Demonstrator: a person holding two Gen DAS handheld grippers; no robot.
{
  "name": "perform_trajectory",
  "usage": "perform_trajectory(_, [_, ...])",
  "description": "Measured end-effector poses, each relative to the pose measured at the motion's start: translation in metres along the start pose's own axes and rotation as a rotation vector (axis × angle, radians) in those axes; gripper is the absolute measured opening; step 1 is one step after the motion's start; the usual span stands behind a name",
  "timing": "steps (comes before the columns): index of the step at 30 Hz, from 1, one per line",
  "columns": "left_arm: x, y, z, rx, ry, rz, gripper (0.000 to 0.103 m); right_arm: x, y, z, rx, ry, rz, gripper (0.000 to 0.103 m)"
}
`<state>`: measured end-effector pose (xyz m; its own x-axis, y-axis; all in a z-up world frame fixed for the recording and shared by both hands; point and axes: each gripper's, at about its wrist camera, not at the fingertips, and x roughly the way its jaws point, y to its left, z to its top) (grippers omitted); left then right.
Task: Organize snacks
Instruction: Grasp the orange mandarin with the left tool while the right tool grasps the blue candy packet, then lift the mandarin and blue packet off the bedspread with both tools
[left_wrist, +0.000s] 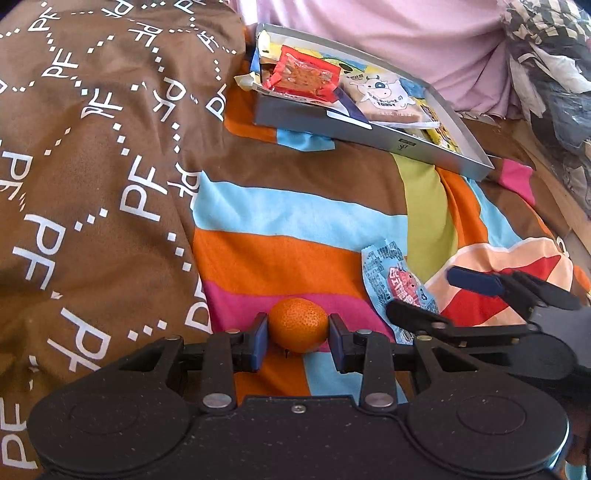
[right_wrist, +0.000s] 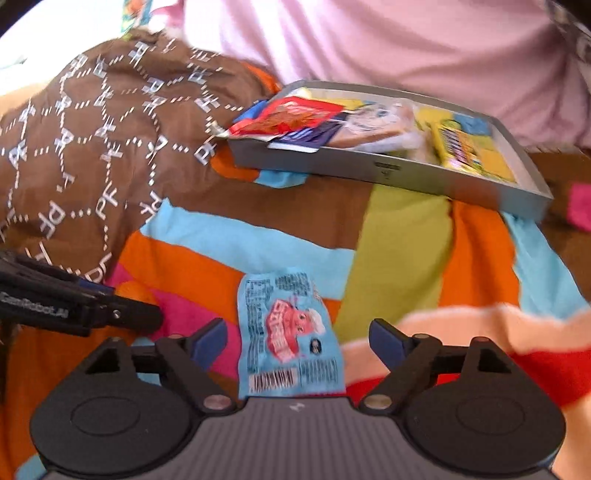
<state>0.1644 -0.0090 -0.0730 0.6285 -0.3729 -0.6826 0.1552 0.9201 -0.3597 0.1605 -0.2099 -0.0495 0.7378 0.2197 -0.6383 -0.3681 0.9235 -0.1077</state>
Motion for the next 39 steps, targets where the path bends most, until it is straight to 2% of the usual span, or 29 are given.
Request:
perform_trajectory(6, [0.001,0.0,0.001,0.001,0.002,0.001,0.036,0.02,0.016,-0.004,-0.084,0.03,-0.009,0.089])
perform_trajectory(8, [0.002,0.0,0.001,0.002,0.004,0.003,0.036,0.022,0.018,-0.008,-0.067,0.027,-0.04,0.093])
perform_trajectory(11, [0.003,0.0,0.001,0.006,0.004,0.002,0.036,0.022,0.017,-0.011,-0.022,0.023,-0.043,0.093])
perform_trajectory(14, [0.003,0.0,0.002,0.007,0.004,0.002,0.036,0.019,0.015,-0.014,0.008,0.013,-0.013,0.081])
perform_trajectory(16, [0.004,-0.001,0.001,0.011,0.003,0.003,0.036,0.016,0.017,-0.016,0.009,0.006,0.002,0.068])
perform_trajectory(23, [0.003,-0.004,0.0,0.033,-0.003,0.008,0.036,0.01,0.02,-0.021,0.064,-0.005,-0.013,0.066])
perform_trajectory(39, [-0.001,-0.014,-0.002,0.08,-0.031,0.002,0.036,0.0,0.026,-0.025,0.055,-0.034,-0.02,0.061])
